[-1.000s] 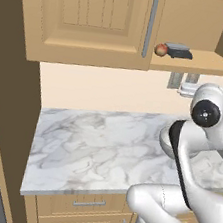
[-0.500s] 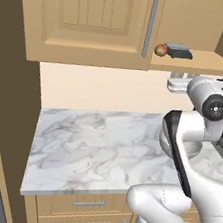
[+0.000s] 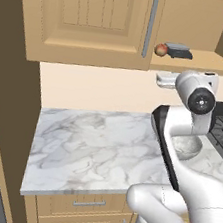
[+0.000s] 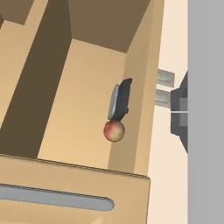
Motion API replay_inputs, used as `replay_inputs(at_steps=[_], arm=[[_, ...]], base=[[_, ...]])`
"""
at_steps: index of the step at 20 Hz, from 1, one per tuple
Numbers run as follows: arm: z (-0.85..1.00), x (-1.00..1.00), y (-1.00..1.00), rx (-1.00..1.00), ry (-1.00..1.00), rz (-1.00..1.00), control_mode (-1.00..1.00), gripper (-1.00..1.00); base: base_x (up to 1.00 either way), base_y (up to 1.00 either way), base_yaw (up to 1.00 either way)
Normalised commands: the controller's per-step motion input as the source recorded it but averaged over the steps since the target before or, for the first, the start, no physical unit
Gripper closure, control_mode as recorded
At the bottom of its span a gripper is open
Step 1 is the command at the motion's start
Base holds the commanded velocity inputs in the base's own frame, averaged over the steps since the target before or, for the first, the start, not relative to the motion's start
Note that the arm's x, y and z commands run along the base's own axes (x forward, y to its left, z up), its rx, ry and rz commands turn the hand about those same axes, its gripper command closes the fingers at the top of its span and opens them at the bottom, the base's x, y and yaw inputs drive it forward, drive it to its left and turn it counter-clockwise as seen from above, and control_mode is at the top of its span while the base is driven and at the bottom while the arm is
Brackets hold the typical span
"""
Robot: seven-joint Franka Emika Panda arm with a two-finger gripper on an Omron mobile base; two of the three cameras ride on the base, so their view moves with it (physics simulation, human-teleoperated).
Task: Open the cabinet. Pick the kiwi and peach from the cabinet and place them into the bowl. Then close the cabinet.
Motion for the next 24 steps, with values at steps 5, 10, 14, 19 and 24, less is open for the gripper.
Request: replay_inputs(at_steps=[5,10,14,19,24], arm=[[0.15,0.24,0.42,0.0,0.01,0.0,-1.0,1.0],[0.19,0.17,0.44,0.0,0.03,0.0,-1.0,-1.0],[0.25,0.14,0.25,0.0,0.1,0.0,-1.0,-1.0],[0.31,0.18,0.12,0.0,0.1,0.0,-1.0,-1.0],[0.27,0.19,0.06,0.0,0.05,0.0,-1.0,-1.0]], base=[[0.0,0.0,0.0],[0.0,0.0,0.0],[0.0,0.0,0.0],[0.0,0.0,0.0],[0.0,0.0,0.0]])
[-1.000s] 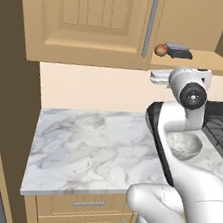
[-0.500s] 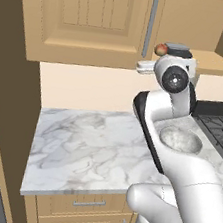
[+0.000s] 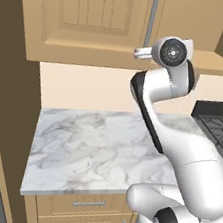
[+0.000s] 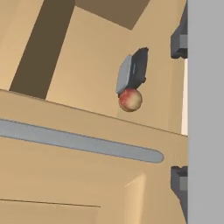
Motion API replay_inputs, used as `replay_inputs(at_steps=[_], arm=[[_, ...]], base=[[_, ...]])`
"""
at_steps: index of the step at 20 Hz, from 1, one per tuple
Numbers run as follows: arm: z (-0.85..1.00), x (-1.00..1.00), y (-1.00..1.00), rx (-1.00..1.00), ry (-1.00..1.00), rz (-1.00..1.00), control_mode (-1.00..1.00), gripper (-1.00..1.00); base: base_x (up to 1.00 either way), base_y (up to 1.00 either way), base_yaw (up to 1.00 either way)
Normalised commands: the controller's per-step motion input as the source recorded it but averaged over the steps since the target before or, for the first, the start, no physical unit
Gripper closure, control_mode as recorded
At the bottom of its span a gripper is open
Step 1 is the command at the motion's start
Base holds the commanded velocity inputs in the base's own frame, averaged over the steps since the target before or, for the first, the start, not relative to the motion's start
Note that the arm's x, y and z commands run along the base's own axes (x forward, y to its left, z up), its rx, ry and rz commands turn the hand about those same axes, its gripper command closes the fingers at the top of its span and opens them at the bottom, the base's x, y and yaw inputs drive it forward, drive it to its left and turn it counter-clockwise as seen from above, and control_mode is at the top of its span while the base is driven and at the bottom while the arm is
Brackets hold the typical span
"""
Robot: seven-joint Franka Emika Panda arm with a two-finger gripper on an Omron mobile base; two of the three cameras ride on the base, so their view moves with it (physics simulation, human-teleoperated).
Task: Open the cabinet. Pick the kiwi and peach from the cabinet and place them into the bowl. Then close the cabinet.
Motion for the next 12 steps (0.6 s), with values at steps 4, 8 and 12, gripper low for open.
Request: replay_inputs(at_steps=[4,8,12], arm=[[0.2,0.13,0.19,0.0,0.05,0.0,-1.0,-1.0],[0.07,0.11,0.25,0.0,0.1,0.0,-1.0,-1.0],[0.0,0.19,0.21,0.0,0.15,0.0,-1.0,-1.0]], base=[[0.0,0.0,0.0],[0.0,0.0,0.0],[0.0,0.0,0.0]])
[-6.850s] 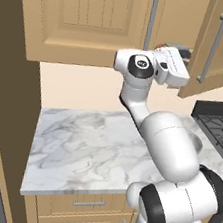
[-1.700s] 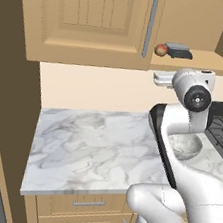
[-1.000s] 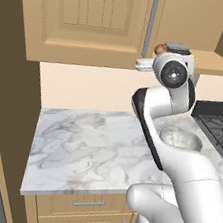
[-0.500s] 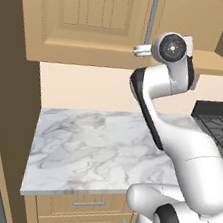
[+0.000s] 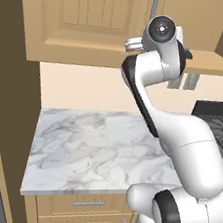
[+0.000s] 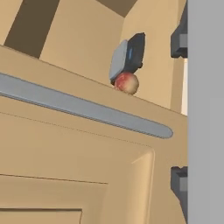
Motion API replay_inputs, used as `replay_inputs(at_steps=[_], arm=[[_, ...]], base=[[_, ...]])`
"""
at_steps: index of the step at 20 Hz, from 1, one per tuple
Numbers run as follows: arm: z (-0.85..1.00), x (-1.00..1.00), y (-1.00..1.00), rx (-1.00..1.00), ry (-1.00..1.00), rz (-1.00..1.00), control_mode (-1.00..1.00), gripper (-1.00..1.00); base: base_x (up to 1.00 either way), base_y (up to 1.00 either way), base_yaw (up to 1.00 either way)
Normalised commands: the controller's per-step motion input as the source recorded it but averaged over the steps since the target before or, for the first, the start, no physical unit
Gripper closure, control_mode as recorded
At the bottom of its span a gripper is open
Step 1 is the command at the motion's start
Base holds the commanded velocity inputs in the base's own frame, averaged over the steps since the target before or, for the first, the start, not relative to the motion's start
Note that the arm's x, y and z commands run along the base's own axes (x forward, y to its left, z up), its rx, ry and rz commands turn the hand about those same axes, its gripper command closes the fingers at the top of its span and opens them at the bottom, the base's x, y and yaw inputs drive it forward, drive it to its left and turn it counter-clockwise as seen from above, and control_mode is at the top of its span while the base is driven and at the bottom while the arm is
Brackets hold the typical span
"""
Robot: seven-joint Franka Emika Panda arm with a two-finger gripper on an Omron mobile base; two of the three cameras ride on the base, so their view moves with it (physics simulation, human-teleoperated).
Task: Open the cabinet. Pick the kiwi and peach from the cabinet and place them into the bowl. Then close the cabinet.
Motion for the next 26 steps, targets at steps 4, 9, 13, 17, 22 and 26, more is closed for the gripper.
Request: replay_inputs(at_steps=[4,9,13,17,22,26], arm=[[0.0,0.28,0.02,0.0,0.07,0.0,-1.0,-1.0],[0.0,0.34,0.0,0.0,-0.01,0.0,-1.0,-1.0],[0.0,0.36,0.02,0.0,-0.05,0.0,-1.0,-1.0],[-0.04,0.35,0.04,0.0,-0.03,0.0,-1.0,-1.0],[-0.13,0.33,0.02,0.0,-0.01,0.0,-1.0,-1.0],[-0.13,0.29,0.0,0.0,0.0,0.0,-1.0,-1.0]], base=[[0.0,0.0,0.0],[0.0,0.0,0.0],[0.0,0.0,0.0],[0.0,0.0,0.0],[0.0,0.0,0.0],[0.0,0.0,0.0]])
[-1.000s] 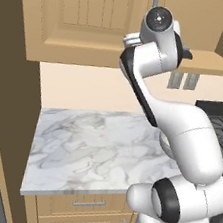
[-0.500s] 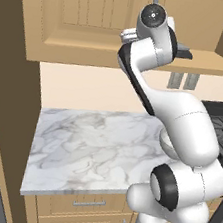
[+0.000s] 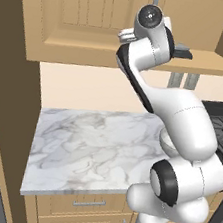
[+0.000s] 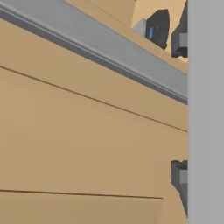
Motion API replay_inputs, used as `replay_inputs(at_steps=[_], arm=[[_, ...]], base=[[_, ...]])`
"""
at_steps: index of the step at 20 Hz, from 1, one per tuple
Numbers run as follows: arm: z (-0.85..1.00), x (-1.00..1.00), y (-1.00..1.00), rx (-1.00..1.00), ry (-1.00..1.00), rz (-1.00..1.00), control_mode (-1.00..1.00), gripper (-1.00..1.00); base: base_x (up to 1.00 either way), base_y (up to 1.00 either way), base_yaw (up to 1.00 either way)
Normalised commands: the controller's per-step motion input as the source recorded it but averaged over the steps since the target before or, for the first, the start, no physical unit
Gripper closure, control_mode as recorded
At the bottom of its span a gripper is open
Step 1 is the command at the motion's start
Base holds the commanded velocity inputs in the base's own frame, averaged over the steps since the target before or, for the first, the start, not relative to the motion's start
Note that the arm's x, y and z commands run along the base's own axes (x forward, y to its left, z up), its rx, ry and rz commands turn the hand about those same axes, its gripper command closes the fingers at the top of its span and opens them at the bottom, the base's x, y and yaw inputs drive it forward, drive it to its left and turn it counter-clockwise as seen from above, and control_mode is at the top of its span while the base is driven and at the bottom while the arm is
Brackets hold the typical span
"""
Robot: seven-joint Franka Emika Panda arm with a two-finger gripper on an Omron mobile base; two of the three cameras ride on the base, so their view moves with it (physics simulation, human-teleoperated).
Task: Open the cabinet. Pick the kiwi and peach from the cabinet and place them into the bowl. Then close the cabinet.
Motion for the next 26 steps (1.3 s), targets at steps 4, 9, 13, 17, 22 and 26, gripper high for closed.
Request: replay_inputs(at_steps=[4,9,13,17,22,26], arm=[[-0.19,0.38,0.0,0.0,0.0,0.0,-1.0,-1.0],[-0.42,0.36,-0.1,0.0,-0.02,0.0,-1.0,-1.0],[-0.56,0.31,-0.13,0.0,-0.08,0.0,-1.0,-1.0],[-0.48,0.34,-0.23,0.0,-0.1,0.0,-1.0,-1.0],[-0.39,0.59,-0.15,0.05,-0.01,0.02,-1.0,-1.0],[-0.35,0.74,-0.08,0.08,0.0,0.08,-1.0,-1.0]], base=[[0.0,0.0,0.0],[0.0,0.0,0.0],[0.0,0.0,0.0],[0.0,0.0,0.0],[0.0,0.0,0.0],[0.0,0.0,0.0]])
